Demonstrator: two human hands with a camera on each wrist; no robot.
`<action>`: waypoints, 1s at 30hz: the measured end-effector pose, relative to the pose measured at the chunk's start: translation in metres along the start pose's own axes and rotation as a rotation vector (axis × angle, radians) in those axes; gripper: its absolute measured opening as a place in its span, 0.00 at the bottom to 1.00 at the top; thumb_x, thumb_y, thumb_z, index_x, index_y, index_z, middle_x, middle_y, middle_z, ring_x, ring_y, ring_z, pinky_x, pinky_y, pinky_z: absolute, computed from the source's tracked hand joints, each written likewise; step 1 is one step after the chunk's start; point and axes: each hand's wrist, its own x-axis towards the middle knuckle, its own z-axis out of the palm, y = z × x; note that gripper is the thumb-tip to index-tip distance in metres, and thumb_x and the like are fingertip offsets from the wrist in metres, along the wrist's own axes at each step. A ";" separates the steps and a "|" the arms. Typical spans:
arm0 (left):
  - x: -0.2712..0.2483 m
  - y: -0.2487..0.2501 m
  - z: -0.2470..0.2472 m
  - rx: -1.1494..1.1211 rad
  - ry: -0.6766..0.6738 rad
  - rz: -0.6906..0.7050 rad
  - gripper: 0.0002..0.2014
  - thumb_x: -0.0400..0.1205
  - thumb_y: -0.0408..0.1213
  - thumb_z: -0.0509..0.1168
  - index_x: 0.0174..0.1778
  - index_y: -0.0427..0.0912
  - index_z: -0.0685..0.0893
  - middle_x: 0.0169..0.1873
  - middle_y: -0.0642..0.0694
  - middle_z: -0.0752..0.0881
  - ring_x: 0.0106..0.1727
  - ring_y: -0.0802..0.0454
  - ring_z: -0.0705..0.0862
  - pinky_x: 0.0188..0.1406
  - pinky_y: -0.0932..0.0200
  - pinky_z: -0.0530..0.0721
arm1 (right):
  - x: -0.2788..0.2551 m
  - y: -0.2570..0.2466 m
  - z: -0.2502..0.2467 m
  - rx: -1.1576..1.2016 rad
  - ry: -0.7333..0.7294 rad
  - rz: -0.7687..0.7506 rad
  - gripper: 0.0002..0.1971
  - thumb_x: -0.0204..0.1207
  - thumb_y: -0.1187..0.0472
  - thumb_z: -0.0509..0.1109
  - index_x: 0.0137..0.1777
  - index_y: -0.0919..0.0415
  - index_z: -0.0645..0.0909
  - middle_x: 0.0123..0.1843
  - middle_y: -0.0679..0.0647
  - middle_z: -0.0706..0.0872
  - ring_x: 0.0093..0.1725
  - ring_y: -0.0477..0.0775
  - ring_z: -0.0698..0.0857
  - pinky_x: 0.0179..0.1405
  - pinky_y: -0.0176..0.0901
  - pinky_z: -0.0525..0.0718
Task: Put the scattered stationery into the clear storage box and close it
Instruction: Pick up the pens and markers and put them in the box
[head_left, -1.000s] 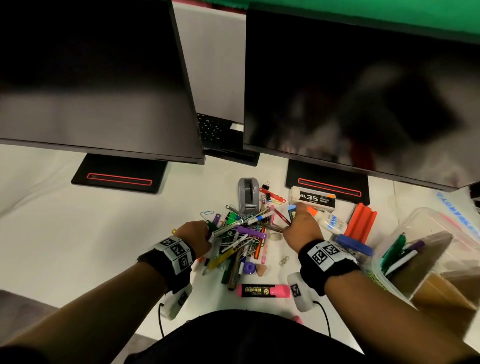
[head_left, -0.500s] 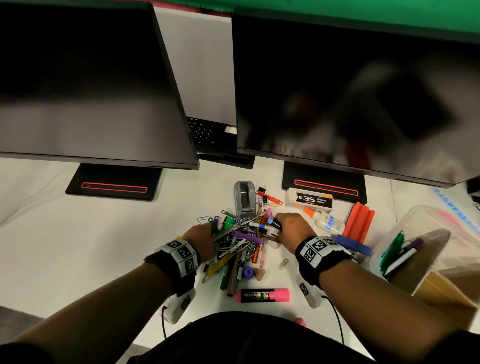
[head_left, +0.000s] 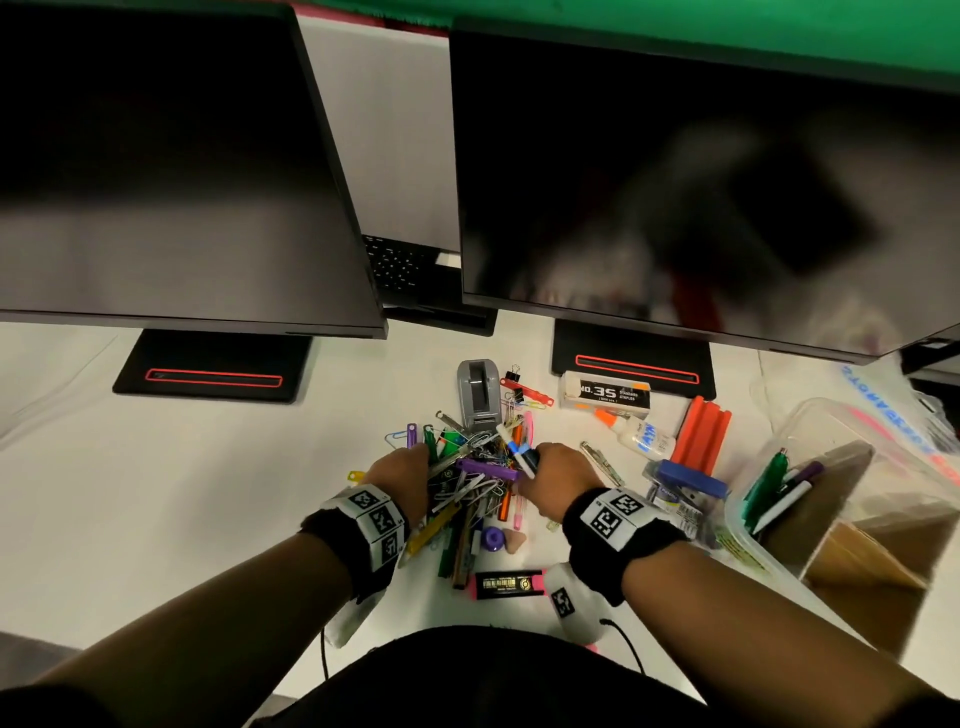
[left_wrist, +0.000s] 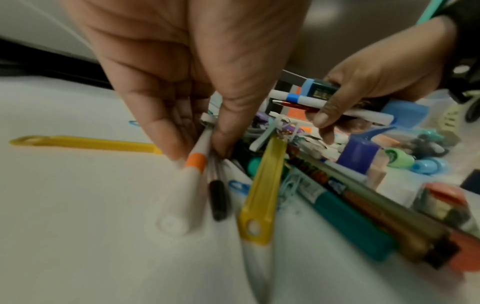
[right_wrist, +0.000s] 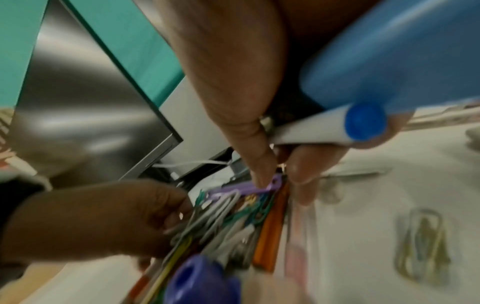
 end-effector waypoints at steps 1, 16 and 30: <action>0.000 0.001 0.000 0.011 -0.004 0.006 0.12 0.82 0.41 0.60 0.60 0.41 0.75 0.57 0.40 0.84 0.58 0.42 0.83 0.56 0.52 0.81 | 0.000 -0.003 0.004 -0.043 0.005 -0.002 0.14 0.74 0.57 0.70 0.56 0.64 0.79 0.54 0.62 0.87 0.53 0.62 0.86 0.42 0.44 0.81; 0.002 0.001 0.000 0.103 -0.048 -0.014 0.13 0.79 0.43 0.63 0.55 0.41 0.77 0.56 0.40 0.85 0.57 0.42 0.85 0.46 0.56 0.79 | -0.004 -0.011 0.020 -0.157 0.094 0.074 0.15 0.80 0.69 0.54 0.65 0.65 0.71 0.62 0.64 0.84 0.61 0.64 0.83 0.58 0.53 0.81; 0.004 -0.020 -0.021 -0.129 0.024 -0.154 0.12 0.80 0.33 0.57 0.58 0.34 0.78 0.59 0.34 0.82 0.60 0.37 0.82 0.51 0.54 0.77 | -0.009 0.020 0.001 -0.143 0.181 0.118 0.15 0.78 0.66 0.61 0.64 0.65 0.72 0.60 0.63 0.85 0.59 0.63 0.85 0.55 0.49 0.82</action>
